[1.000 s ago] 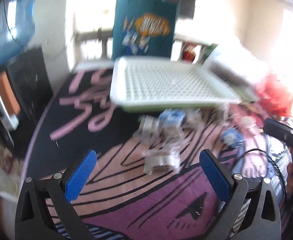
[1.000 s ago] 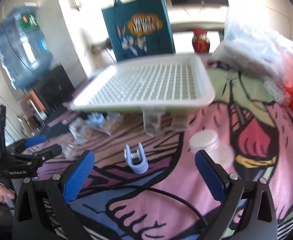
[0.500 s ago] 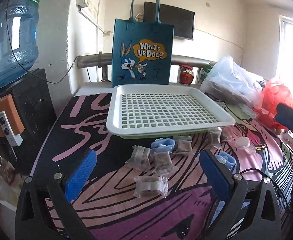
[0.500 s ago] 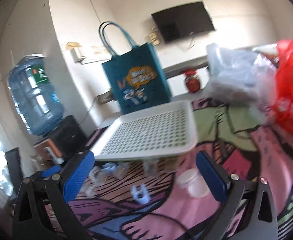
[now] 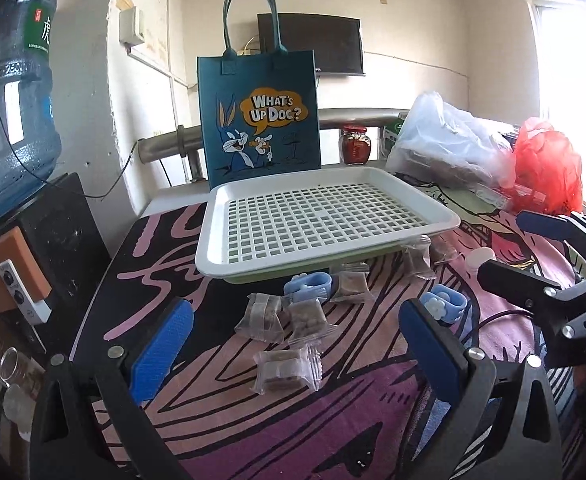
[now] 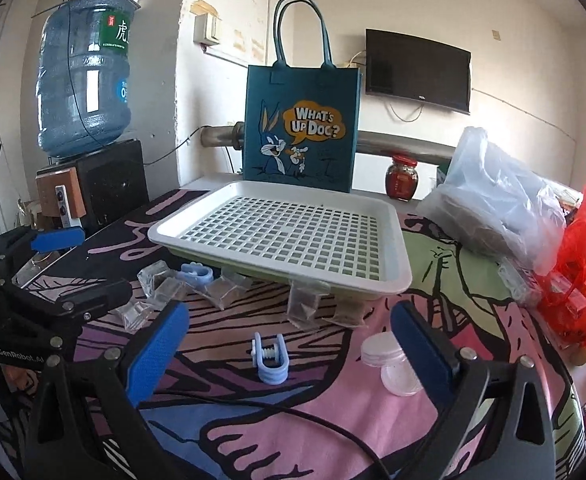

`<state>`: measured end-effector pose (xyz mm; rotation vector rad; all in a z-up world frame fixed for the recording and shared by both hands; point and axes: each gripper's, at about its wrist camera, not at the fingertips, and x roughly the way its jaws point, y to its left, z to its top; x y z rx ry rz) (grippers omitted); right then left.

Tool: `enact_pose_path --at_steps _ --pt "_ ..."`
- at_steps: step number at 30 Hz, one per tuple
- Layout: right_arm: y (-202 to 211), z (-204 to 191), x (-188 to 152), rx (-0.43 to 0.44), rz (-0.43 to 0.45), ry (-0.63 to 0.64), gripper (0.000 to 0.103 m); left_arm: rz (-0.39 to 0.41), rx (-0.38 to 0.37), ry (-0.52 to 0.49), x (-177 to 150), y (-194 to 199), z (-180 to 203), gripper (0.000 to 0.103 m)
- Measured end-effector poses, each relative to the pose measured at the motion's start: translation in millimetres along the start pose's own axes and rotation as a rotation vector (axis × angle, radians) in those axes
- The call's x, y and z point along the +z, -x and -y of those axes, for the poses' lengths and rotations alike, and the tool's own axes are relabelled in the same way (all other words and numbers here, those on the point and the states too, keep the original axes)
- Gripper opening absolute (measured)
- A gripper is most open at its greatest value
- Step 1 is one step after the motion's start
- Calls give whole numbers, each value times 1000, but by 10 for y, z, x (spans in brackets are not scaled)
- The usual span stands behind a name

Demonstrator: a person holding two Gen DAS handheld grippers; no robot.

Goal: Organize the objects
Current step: 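Move both tools toward the bags and clips on the table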

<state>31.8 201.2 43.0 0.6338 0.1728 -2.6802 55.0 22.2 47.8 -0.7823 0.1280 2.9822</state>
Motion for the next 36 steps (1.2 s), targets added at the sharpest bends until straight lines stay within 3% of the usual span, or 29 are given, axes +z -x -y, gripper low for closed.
enact_pose_path --at_steps 8,18,36 --pt "5 13 -18 34 -10 -16 103 43 -11 -5 -2 81 14 103" --pt "-30 24 -28 46 -45 -39 103 41 -18 10 -8 89 0 103" --pt "-160 97 -56 56 -123 -83 103 -50 -31 73 -47 -34 -99 103"
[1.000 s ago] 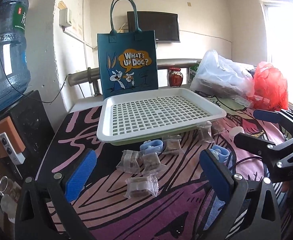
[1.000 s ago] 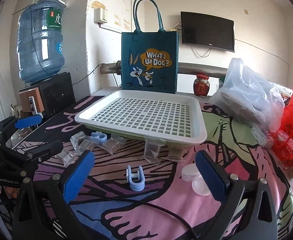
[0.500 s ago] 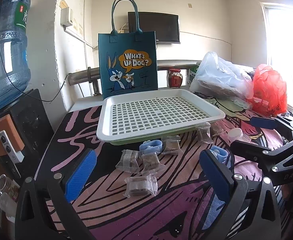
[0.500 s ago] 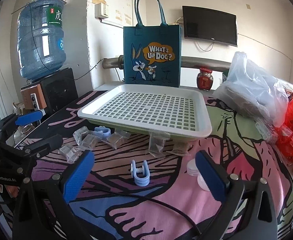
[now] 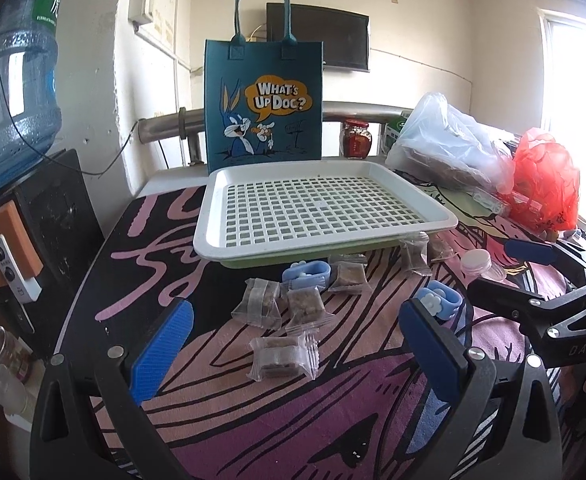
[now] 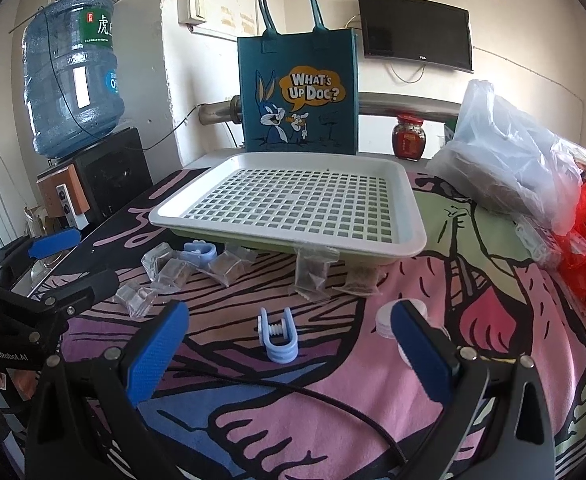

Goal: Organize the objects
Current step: 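Move both tools toward the bags and clips on the table, then grasp a clear bag of brown material with the left tool while the right tool grasps a blue clip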

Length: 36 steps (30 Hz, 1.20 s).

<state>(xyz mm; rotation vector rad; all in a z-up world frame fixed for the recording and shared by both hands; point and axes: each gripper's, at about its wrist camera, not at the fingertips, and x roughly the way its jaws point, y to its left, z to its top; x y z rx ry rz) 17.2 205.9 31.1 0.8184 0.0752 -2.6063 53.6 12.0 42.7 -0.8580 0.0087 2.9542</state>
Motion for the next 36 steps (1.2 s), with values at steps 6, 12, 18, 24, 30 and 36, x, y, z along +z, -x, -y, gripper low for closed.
enact_pose_path --at_steps 6,12,18,24,30,36 --pt "-43 -14 1 -5 -21 6 103 -35 -6 16 -14 -51 -21 103" --pt "-85 -10 -7 -4 -44 0 103 -55 -8 18 -18 -79 -22 103" --pt "-113 -16 -7 -8 -60 1 103 -84 -15 16 -29 -122 -11 103" --pt "-185 -28 -16 -8 -96 9 97 -127 -27 15 -46 -189 -1 103" --pt "-287 -40 -37 26 -150 2 91 -155 -22 21 -57 -240 -7 103" --pt "-418 -65 -50 38 -217 9 83 -209 -21 35 -77 -342 -34 103"
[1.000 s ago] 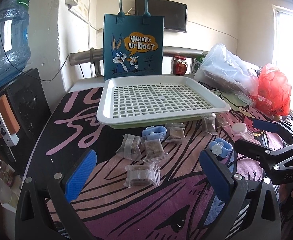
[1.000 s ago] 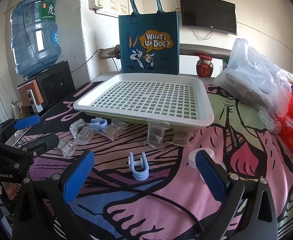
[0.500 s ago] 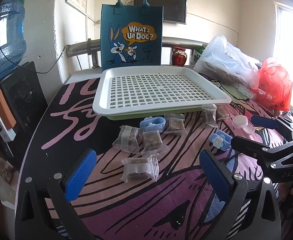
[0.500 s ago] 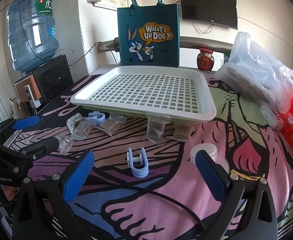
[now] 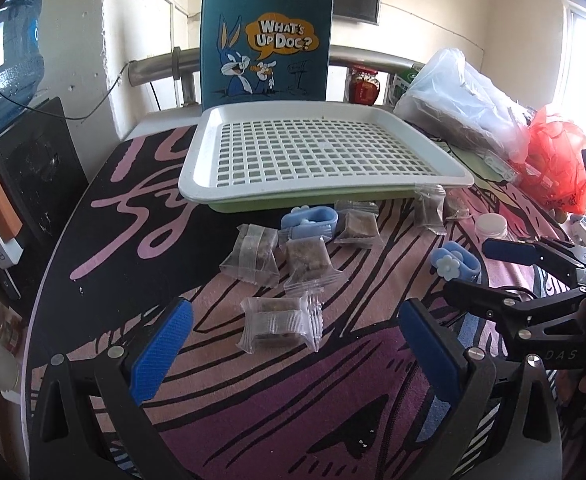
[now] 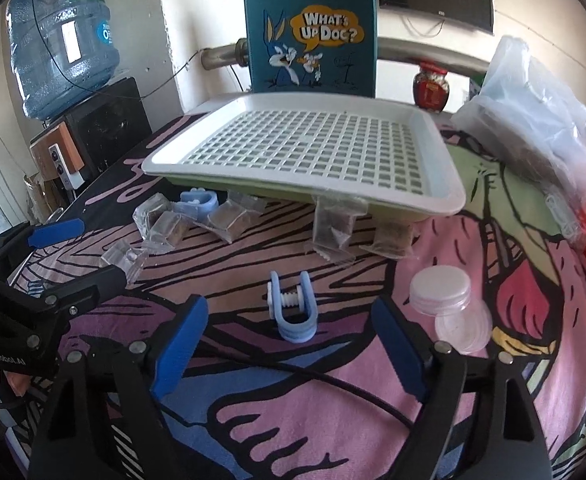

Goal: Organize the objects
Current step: 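Grasp a clear bag of brown material with the left tool while the right tool grasps a blue clip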

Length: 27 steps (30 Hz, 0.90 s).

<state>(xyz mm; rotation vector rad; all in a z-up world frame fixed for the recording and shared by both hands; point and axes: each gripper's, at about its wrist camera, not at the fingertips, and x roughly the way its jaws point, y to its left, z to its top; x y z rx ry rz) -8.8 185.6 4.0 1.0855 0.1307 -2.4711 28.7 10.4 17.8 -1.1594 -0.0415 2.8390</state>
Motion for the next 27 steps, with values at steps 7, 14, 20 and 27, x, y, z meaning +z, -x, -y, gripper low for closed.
enact_pose_path --at_steps 7,14,20,27 --pt "-137 40 15 26 -64 -34 61 -61 -19 4 7 -115 -1 81" --pt "-116 67 4 18 -55 -38 27 -91 -70 56 5 -186 -97 31" --pt "23 24 4 47 23 -14 27 -31 -75 20 6 -71 -29 30" --pt "218 -92 -9 40 126 43 27 55 -72 -21 7 107 46 30"
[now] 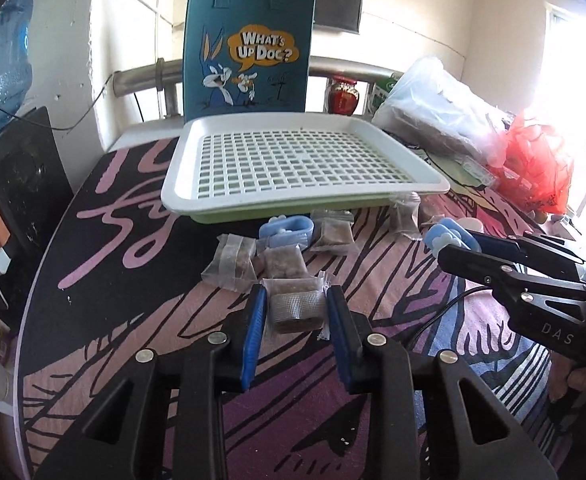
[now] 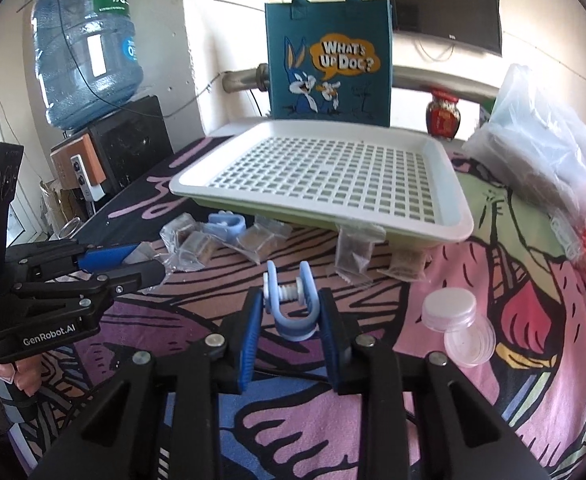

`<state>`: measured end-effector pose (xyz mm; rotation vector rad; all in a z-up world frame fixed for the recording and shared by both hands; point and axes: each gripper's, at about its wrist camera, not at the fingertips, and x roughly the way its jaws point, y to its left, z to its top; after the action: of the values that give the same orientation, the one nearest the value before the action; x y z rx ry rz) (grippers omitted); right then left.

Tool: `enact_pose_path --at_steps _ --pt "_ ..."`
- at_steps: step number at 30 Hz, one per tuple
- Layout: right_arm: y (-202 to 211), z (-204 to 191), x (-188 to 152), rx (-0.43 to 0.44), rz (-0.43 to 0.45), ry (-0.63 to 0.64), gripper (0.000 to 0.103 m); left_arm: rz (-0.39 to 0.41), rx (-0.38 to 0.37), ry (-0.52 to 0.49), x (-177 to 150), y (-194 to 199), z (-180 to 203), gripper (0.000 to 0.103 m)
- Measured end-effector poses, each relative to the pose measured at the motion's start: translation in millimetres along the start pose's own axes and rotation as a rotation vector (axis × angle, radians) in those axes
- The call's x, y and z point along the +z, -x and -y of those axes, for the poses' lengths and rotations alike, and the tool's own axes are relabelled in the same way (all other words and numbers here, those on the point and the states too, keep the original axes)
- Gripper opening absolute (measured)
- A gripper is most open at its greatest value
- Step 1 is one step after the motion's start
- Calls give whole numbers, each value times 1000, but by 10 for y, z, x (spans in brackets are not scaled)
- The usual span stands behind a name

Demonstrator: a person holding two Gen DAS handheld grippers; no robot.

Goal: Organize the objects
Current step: 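Grasp a clear bag of brown material with the left tool while the right tool grasps a blue clip, then hold the bag in the left tool while the right tool holds the blue clip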

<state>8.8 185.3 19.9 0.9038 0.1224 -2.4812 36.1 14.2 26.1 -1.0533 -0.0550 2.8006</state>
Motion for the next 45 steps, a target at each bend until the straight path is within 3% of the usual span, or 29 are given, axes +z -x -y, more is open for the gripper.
enact_pose_path --at_steps 7,45 --pt "167 -33 -11 18 91 22 27 30 -3 -24 0 57 35 30" --pt "154 -26 -26 38 87 19 27 28 -4 -26 -2 59 41 30"
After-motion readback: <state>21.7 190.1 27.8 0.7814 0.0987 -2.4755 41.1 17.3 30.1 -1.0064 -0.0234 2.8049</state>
